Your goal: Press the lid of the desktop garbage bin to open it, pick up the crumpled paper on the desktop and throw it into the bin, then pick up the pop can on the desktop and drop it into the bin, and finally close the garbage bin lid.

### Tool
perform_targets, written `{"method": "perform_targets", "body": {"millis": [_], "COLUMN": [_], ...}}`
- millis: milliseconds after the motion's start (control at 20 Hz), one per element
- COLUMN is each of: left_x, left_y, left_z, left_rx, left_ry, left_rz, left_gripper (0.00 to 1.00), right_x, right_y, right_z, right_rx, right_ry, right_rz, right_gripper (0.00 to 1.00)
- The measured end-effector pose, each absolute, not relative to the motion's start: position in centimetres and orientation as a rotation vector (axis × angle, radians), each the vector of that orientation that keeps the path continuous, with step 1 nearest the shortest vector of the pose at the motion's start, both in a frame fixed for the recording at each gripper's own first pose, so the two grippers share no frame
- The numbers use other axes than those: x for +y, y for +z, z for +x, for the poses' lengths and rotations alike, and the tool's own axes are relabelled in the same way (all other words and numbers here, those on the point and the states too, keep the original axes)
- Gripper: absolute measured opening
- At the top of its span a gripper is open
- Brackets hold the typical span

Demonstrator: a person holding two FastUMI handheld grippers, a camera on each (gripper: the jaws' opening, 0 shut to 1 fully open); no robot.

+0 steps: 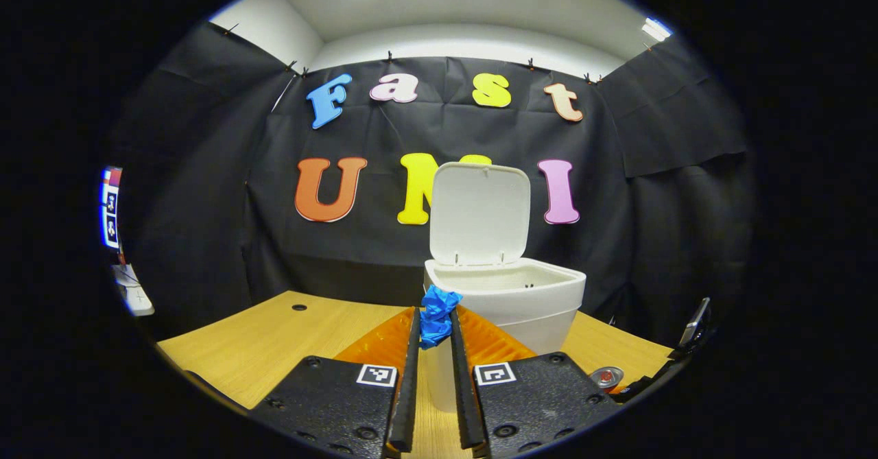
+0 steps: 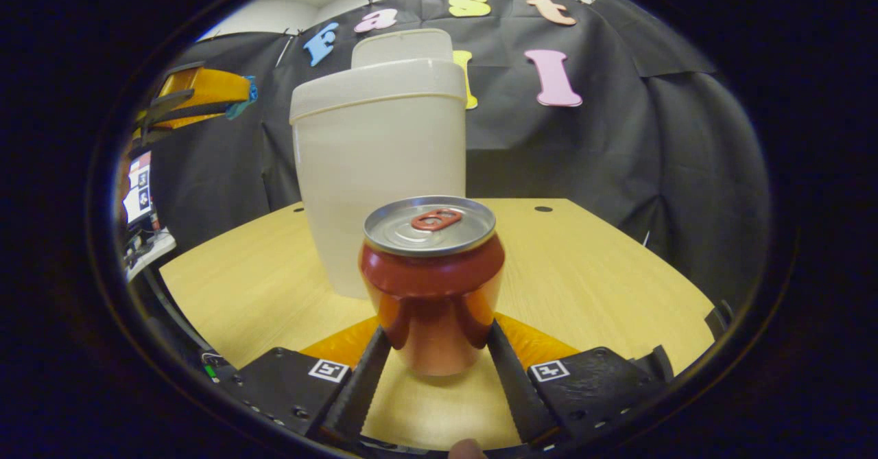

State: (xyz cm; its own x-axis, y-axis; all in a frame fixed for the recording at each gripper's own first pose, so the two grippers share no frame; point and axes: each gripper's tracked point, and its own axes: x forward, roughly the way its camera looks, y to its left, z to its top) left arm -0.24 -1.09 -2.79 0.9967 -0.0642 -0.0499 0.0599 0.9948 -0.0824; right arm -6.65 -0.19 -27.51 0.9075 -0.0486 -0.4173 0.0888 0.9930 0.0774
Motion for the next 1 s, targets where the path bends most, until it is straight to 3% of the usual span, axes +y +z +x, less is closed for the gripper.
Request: {"method": "perform_targets", "body": {"millis": [350,750,850,950,1000], "left_x": [-2.8,-5.8,-6.0,-6.4,-6.7], "left_y": [2.2,-0.6,-1.4,-1.5,-1.3], "left_z": [4.9,10.2,10.9,11.2,11.2], "left_rx": [-0.025,0.078,0.106,0.115,0.112], "left_ry": [-0.117,-0.152,-0.151,-0.155,-0.162], "left_rz": [-0.126,-0.15,-0.138,-0.121,-0.109], "left_gripper": [0.27,0.27,0.33,0.32,0.57], "right_x": [-4.3,-7.6,-7.9,-7.8,-7.6], "right_y": [-25.5,-25.0,-24.8,-24.7,-24.5], "right_z": [-7.0,-6.7,-6.6,-6.2,-6.1], "right_rx": [0.371,0.357,0.35,0.347,0.34], "right_ry": [-0.132,-0.184,-0.191,-0.186,-0.182], "right_rz": [0.083,0.102,0.105,0.118,0.123], "right_gripper": [0.8,0.81,0.8,0.8,0.8]}}
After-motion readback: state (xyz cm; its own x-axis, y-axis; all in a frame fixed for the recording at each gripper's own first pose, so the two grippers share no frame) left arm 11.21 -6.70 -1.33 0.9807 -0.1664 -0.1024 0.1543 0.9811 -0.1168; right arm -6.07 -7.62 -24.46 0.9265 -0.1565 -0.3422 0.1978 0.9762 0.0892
